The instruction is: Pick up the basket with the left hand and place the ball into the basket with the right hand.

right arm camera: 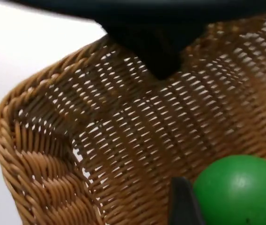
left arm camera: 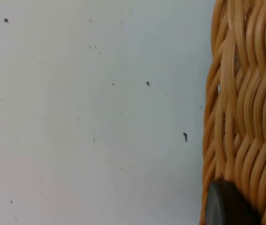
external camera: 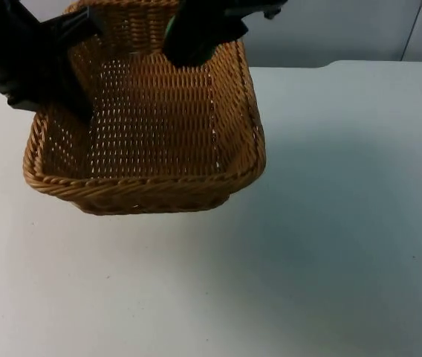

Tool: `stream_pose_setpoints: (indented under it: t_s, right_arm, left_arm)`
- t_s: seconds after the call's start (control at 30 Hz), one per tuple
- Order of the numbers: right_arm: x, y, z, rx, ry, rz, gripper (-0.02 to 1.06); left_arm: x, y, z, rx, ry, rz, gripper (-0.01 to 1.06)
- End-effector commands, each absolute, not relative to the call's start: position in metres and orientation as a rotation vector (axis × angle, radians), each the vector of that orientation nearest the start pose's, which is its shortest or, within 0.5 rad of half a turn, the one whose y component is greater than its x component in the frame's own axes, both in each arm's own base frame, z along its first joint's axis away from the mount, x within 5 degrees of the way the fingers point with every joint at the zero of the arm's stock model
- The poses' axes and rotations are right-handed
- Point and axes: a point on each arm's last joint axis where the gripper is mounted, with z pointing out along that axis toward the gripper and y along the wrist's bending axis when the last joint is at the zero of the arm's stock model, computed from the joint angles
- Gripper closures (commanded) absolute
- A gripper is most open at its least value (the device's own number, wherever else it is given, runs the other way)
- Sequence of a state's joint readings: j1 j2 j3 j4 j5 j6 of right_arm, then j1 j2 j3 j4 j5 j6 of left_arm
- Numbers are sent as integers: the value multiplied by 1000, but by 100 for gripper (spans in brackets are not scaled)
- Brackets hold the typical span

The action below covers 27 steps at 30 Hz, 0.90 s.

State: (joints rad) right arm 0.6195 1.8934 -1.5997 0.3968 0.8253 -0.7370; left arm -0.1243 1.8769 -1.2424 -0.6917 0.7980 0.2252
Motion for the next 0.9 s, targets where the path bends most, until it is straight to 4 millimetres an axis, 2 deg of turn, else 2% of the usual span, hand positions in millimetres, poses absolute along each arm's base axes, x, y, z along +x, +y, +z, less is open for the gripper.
stream_pose_setpoints:
  t_s: [0.0,0.1,0.17,0.47,0.53,0.57,0.6,0.7,0.73,0.77,0.8,0.83,0.87]
  right_arm:
    - [329,272,270,-1504,2092,425,105]
    - [330,274,261,-1550,2091,432,105]
    - [333,276,248,-1566,2117,428,105]
    - [343,282,226,-1531,2135,418,104]
    - [345,282,226,-1516,2122,406,95]
    - [345,282,226,-1516,2122,406,95]
    - [346,282,226,-1507,2119,403,85]
    - [349,283,227,-1420,2140,409,40]
    - [349,283,227,-1420,2140,409,40]
    - [351,283,228,-1378,2155,406,25]
    - [353,282,229,-1337,2177,388,16]
    - [354,280,236,-1303,2205,354,11]
    - [354,277,242,-1313,2215,323,12]
  left_arm:
    - [363,-92,201,-63,2790,-856,105]
    - [360,-96,203,44,2790,-920,105]
    - [358,-100,205,93,2773,-987,105]
    - [356,-103,208,128,2752,-1061,105]
    - [356,-104,208,130,2754,-1065,105]
    - [356,-104,208,130,2754,-1065,105]
    - [355,-104,208,132,2756,-1067,105]
    - [355,-104,208,133,2757,-1068,105]
    - [355,-104,208,133,2757,-1068,105]
    - [355,-104,209,136,2759,-1072,105]
    - [355,-104,209,137,2760,-1074,105]
    - [354,-104,209,138,2762,-1076,105]
    - [354,-104,209,141,2765,-1080,105]
